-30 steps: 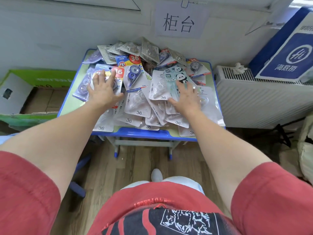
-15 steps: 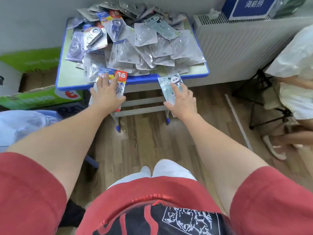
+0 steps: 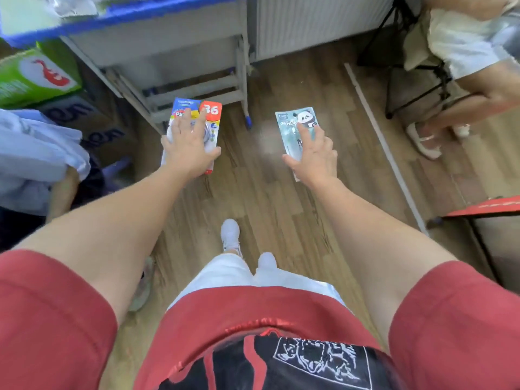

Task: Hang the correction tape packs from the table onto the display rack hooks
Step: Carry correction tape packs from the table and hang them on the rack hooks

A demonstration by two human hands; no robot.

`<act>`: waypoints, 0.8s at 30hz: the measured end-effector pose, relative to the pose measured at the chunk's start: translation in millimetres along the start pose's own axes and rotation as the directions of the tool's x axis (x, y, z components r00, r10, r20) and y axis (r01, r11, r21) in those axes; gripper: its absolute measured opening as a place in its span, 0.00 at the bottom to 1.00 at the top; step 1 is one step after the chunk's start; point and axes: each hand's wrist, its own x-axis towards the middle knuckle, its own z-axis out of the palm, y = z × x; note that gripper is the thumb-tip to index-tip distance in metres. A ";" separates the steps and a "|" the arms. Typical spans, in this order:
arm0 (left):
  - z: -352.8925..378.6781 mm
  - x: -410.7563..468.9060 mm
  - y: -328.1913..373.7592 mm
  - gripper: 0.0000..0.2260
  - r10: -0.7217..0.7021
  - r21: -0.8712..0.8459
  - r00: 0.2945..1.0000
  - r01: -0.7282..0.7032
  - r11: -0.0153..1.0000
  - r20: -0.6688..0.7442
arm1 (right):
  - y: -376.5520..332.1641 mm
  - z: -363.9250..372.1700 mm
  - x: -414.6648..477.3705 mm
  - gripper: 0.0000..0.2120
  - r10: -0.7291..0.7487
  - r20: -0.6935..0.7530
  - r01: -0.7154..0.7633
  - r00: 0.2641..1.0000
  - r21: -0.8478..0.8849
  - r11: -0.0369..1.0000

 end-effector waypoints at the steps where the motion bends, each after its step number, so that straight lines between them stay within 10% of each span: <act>1: 8.0 -12.7 6.2 0.34 0.003 0.008 1.000 -0.003 1.000 0.013 | 13.1 5.7 -14.4 0.34 0.021 0.002 -0.021 1.000 0.004 1.000; 14: 82.8 -148.6 132.4 0.36 0.460 0.048 0.888 -0.461 0.886 0.021 | 142.6 44.6 -210.4 0.35 0.478 -0.161 -0.444 0.863 0.210 0.871; 24: 148.0 -312.1 226.9 0.37 0.760 0.055 0.645 -0.764 0.643 0.075 | 238.1 73.5 -417.7 0.36 0.793 -0.225 -0.704 0.567 0.367 0.608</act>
